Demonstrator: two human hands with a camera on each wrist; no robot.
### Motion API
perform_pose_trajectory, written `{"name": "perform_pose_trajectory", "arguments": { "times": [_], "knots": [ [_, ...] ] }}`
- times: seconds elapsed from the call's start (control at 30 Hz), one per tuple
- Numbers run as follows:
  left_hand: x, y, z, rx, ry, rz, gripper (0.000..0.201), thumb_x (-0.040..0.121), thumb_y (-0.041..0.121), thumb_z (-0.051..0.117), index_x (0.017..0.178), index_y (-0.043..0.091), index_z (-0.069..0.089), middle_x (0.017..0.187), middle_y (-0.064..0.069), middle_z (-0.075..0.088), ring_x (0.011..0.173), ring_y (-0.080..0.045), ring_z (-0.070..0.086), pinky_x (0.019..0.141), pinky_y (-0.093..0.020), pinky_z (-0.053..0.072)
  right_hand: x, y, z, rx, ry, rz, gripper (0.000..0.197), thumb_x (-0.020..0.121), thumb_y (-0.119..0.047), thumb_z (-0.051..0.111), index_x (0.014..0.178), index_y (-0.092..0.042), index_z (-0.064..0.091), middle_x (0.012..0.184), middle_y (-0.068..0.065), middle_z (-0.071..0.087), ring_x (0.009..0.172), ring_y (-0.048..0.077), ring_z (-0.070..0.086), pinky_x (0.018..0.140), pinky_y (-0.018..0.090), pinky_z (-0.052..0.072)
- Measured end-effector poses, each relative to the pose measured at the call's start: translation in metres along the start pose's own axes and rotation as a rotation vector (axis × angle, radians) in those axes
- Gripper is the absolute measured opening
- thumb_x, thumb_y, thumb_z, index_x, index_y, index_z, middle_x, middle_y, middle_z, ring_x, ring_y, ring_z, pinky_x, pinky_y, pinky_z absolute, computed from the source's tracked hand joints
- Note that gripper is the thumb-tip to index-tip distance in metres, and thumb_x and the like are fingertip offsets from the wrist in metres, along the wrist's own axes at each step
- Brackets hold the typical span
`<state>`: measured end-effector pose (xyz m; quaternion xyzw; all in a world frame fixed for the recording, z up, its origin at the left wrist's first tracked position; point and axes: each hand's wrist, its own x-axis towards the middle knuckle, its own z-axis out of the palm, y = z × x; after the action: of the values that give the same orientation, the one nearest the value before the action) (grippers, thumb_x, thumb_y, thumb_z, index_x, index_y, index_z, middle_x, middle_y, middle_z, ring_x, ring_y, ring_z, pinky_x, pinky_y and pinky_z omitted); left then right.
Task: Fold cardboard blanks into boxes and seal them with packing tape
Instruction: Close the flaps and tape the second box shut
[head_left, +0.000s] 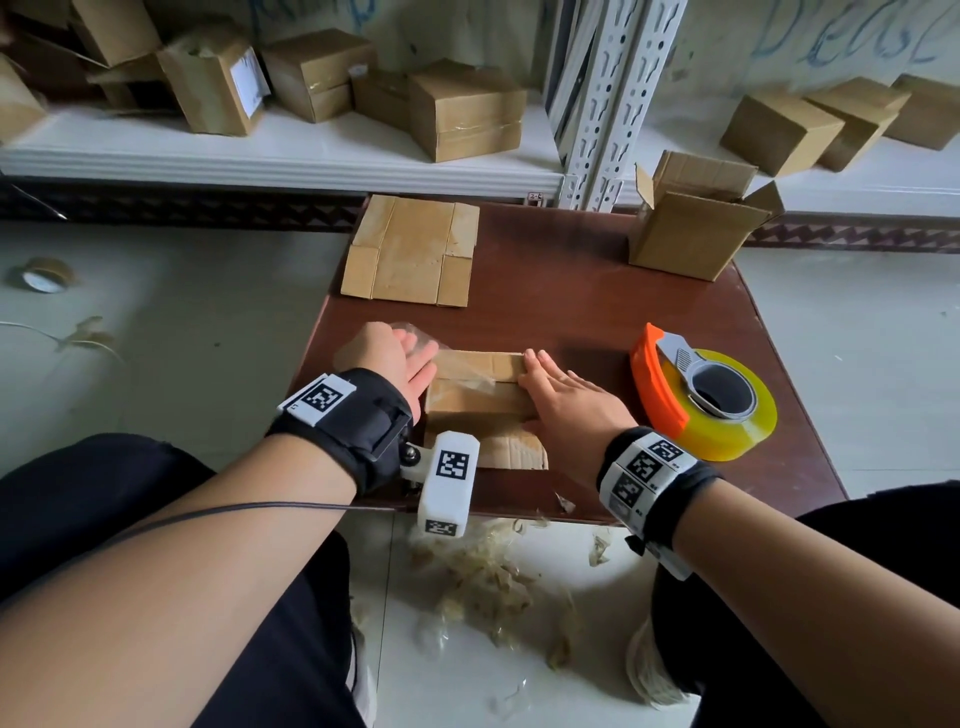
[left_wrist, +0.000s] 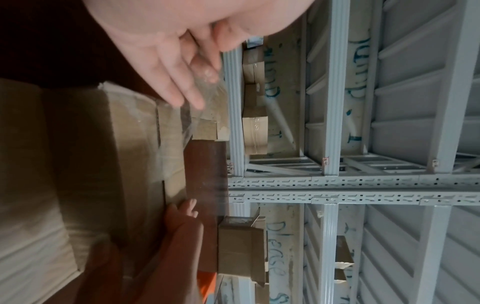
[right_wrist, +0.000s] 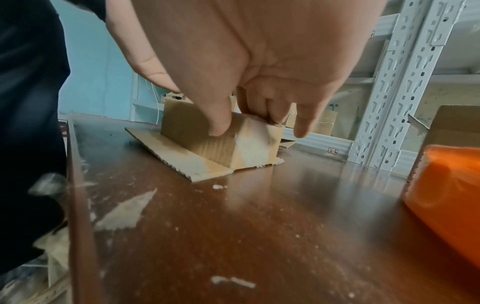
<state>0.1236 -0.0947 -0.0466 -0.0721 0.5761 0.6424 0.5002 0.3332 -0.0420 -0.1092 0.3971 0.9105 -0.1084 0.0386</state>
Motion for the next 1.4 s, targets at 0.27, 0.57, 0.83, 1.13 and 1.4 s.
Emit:
{"name": "perform_pose_trajectory", "arguments": {
  "times": [0.27,0.57,0.83,1.13,1.4],
  "knots": [
    [-0.013,0.028,-0.017,-0.128,0.046,0.136,0.023,0.105,0.017,0.042,0.105,0.004,0.061,0.113,-0.008,0.071,0.090,-0.023,0.078,0.085,-0.042,0.064,0.005,-0.010,0.002,0.010,0.112,0.035,0.046,0.107,-0.040,0.050,0.138,-0.006,0.055,0.159,0.011,0.045,0.151,0.031,0.038,0.122,0.041,0.034],
    [-0.029,0.001,0.000,0.197,-0.331,0.164,0.021,0.103,0.031,0.053,0.093,0.014,0.060,0.109,-0.008,0.076,0.101,-0.027,0.076,0.084,-0.044,0.058,0.006,-0.047,-0.015,0.106,0.184,0.119,0.069,0.092,-0.082,0.041,0.119,-0.020,0.057,0.101,0.000,0.070,0.088,0.025,0.069,0.077,0.040,0.058],
    [-0.030,-0.014,0.005,0.422,-0.425,0.312,0.028,0.102,0.033,0.058,0.093,0.011,0.072,0.111,-0.013,0.077,0.101,-0.025,0.076,0.090,-0.043,0.059,0.017,-0.052,-0.029,0.266,0.184,0.231,0.053,0.101,-0.069,0.039,0.075,-0.024,0.048,0.073,-0.005,0.056,0.071,0.025,0.059,0.064,0.036,0.043],
    [-0.005,0.037,-0.014,-0.024,-0.079,0.326,0.008,0.100,0.011,0.055,0.094,0.010,0.061,0.091,-0.002,0.069,0.080,-0.010,0.071,0.070,-0.021,0.059,0.023,-0.044,-0.022,-0.045,0.045,0.133,0.025,0.101,-0.033,0.060,0.120,-0.016,0.061,0.108,0.007,0.072,0.097,0.032,0.069,0.070,0.033,0.046],
    [-0.003,0.068,-0.040,-0.192,0.030,0.323,0.024,0.106,0.012,0.043,0.091,0.005,0.062,0.120,-0.015,0.071,0.110,-0.021,0.073,0.091,-0.030,0.061,0.029,-0.044,-0.014,-0.221,0.015,0.148,0.027,0.102,-0.017,0.051,0.129,-0.018,0.057,0.115,0.001,0.069,0.101,0.027,0.070,0.067,0.033,0.046]
  ]
}}
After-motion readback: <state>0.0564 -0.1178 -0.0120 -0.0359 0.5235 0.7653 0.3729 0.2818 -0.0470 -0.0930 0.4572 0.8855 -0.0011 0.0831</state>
